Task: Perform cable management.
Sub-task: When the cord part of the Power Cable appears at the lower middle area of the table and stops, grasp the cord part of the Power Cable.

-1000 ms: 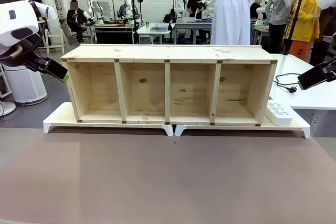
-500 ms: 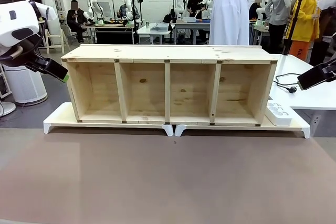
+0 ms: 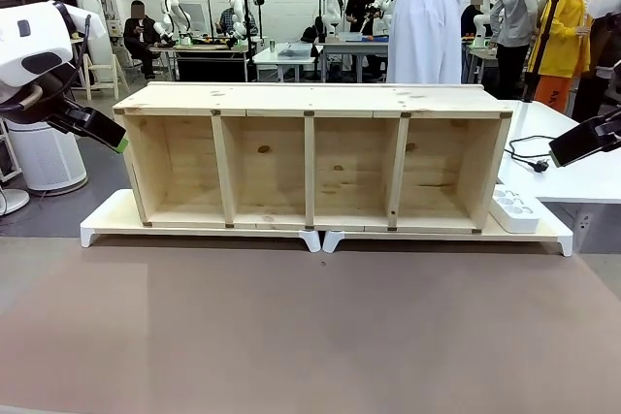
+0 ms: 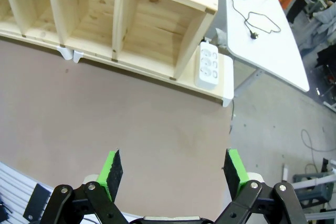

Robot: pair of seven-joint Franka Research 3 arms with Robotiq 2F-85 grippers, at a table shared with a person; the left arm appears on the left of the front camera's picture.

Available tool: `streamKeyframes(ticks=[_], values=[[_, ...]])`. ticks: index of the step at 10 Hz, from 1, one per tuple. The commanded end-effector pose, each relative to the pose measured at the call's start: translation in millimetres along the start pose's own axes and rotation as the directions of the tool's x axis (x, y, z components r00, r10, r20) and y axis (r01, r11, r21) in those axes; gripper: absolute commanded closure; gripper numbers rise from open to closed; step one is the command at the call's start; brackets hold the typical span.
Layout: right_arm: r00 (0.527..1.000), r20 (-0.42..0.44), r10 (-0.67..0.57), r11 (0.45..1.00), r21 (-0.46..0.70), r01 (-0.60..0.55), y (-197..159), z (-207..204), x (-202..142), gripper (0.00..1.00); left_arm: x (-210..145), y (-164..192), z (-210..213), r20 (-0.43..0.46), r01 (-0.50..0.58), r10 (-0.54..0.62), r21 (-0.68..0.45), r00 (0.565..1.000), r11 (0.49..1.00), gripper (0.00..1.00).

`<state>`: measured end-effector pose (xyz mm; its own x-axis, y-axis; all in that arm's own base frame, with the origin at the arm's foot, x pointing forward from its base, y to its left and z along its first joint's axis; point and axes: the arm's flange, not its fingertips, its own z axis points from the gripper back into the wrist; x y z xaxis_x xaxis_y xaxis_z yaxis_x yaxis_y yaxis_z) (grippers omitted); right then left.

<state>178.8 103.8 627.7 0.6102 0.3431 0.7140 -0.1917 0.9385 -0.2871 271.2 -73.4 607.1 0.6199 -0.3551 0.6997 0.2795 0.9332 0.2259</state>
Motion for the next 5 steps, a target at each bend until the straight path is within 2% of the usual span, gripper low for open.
streamKeyframes(ticks=[1, 5], values=[[1.000, 0.003, -0.006, 1.000, -0.005, 0.006, -1.4, 0.9, 0.0, 0.00, 1.5, 1.1, -1.1, 0.008, 0.007, -0.008, 0.006, 1.000, 1.000, 0.00], [1.000, 0.003, -0.006, 1.000, -0.005, 0.006, -1.4, 0.9, 0.0, 0.00, 1.5, 1.1, -1.1, 0.008, 0.007, -0.008, 0.006, 1.000, 1.000, 0.00]])
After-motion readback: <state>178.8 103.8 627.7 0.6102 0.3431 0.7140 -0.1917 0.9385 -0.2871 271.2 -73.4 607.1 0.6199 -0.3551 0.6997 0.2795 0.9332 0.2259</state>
